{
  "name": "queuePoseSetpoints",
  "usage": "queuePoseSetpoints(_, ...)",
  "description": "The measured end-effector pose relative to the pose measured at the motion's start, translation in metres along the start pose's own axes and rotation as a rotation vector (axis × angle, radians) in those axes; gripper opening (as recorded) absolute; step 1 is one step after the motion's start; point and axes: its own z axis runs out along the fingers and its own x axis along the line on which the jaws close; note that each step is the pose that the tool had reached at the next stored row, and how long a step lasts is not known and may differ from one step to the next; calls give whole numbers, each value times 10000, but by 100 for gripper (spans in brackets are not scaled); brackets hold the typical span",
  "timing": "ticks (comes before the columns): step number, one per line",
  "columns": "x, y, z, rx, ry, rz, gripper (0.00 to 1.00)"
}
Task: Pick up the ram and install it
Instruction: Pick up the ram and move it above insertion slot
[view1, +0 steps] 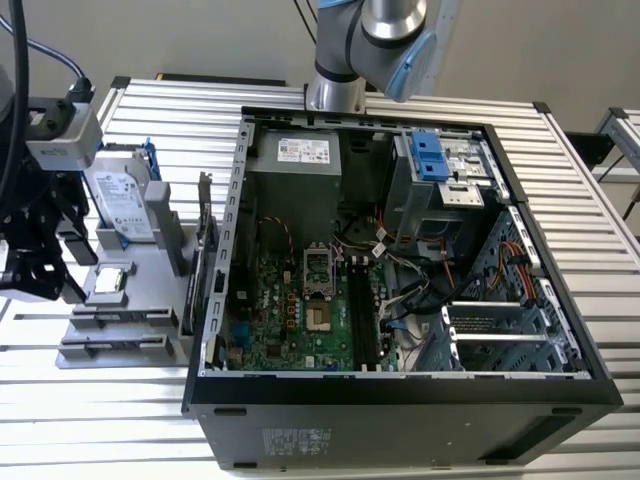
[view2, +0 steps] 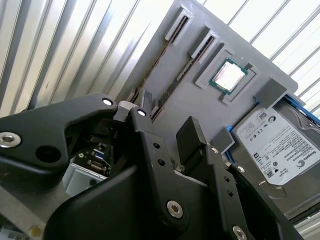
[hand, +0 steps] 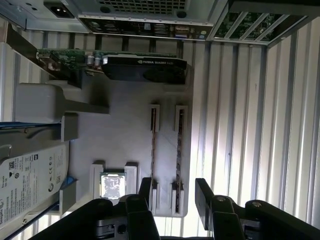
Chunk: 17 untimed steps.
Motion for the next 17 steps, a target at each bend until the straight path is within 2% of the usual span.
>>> queuePoseSetpoints(17,0,-2,41,8,0,1,100)
